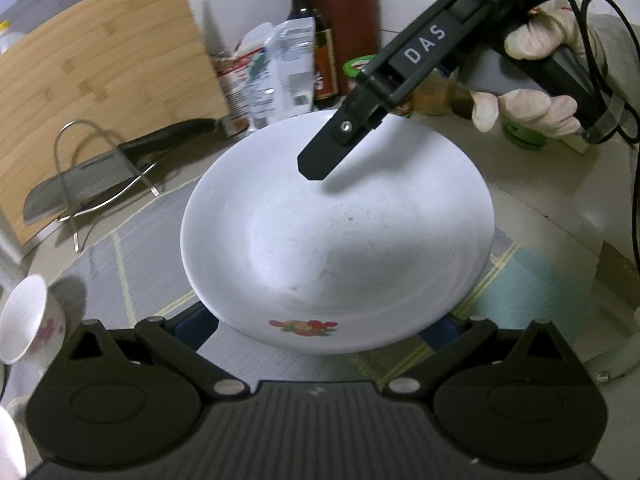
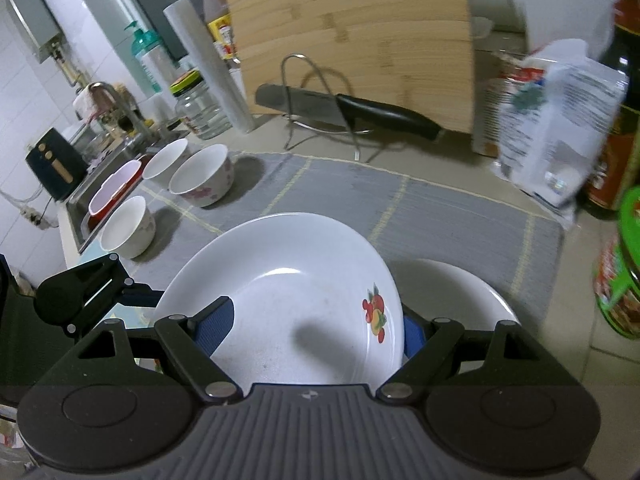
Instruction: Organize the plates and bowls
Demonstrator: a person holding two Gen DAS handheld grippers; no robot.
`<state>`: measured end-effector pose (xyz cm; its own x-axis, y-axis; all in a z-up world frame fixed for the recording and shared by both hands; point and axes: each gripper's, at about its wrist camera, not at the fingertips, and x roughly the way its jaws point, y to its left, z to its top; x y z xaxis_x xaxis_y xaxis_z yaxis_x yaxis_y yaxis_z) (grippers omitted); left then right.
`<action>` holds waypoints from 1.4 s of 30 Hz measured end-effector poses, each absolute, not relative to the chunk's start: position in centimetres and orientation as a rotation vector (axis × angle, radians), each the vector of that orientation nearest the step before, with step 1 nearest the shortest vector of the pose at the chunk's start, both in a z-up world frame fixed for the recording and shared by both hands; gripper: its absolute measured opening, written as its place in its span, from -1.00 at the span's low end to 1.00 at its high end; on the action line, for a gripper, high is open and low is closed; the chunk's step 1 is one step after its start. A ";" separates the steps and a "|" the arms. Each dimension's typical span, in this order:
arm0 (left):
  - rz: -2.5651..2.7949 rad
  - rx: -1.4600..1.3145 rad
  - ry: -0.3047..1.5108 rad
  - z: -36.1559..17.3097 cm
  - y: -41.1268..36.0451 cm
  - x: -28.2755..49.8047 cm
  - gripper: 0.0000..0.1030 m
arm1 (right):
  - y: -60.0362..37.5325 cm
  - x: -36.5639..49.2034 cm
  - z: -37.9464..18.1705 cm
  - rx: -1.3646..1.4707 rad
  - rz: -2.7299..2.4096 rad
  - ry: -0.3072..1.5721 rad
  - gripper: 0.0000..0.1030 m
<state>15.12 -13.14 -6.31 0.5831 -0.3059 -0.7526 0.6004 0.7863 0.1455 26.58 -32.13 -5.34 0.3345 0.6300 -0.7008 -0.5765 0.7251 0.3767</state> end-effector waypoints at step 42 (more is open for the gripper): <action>-0.697 0.455 0.836 -8.6 -17.9 18.0 0.98 | -37.2 27.1 -8.6 0.084 0.590 1.008 0.70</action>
<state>18.00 -17.94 -8.57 0.4734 -0.3770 -0.7961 0.7151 0.6922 0.0973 27.07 -37.23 -8.56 0.3920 0.5020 -0.7710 -0.4261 0.8418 0.3314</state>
